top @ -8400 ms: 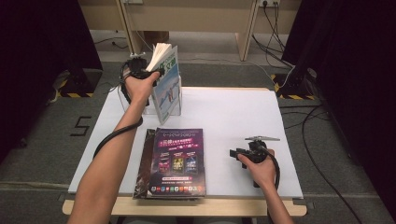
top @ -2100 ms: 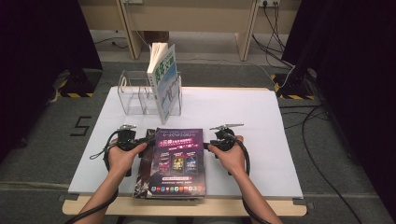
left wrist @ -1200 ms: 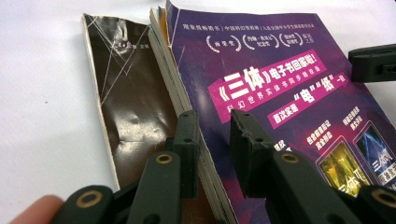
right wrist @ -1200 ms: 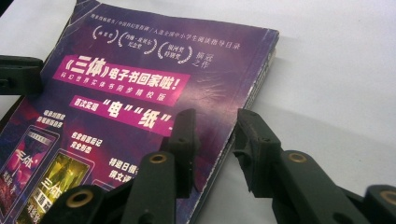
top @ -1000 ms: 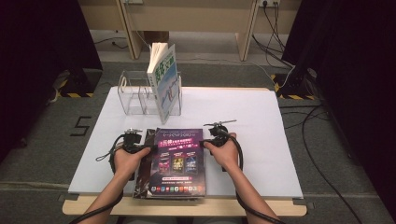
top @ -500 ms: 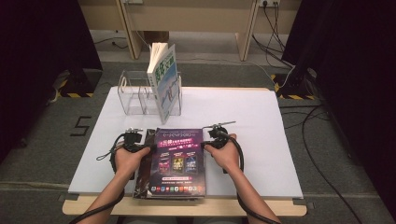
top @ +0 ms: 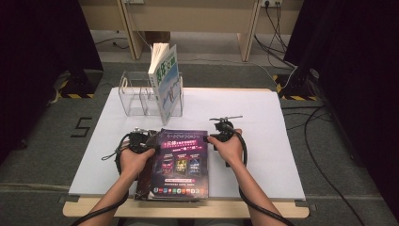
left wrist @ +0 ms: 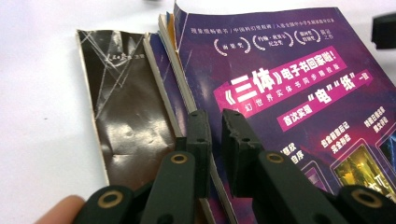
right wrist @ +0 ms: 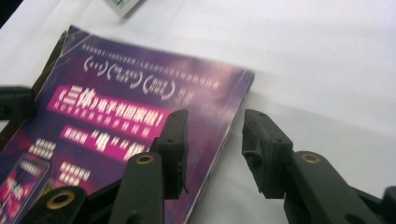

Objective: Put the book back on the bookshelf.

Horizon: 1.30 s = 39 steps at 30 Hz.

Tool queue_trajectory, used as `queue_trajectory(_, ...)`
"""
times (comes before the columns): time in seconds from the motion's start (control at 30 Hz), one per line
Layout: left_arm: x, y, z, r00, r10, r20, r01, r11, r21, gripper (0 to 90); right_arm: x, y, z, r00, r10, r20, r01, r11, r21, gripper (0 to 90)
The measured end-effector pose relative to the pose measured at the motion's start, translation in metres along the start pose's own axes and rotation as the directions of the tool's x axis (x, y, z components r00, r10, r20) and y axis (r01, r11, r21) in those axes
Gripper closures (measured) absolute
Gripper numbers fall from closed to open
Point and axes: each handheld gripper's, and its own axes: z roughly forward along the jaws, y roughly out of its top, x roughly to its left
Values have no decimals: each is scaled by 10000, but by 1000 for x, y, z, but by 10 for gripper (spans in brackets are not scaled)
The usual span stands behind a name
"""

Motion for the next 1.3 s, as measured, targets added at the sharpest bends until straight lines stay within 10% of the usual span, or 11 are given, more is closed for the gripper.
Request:
queue_trajectory(0.7,-3,-5,0,9998,120,175,-122,9999,95,773,-12,14,29,9912,1231,-493,-1204,9913,533,499)
queue_trajectory(1.3,-6,-4,0,9996,262,-68,-261,9995,190,765,-4,20,15,9966,781,-260,-778,9969,134,675)
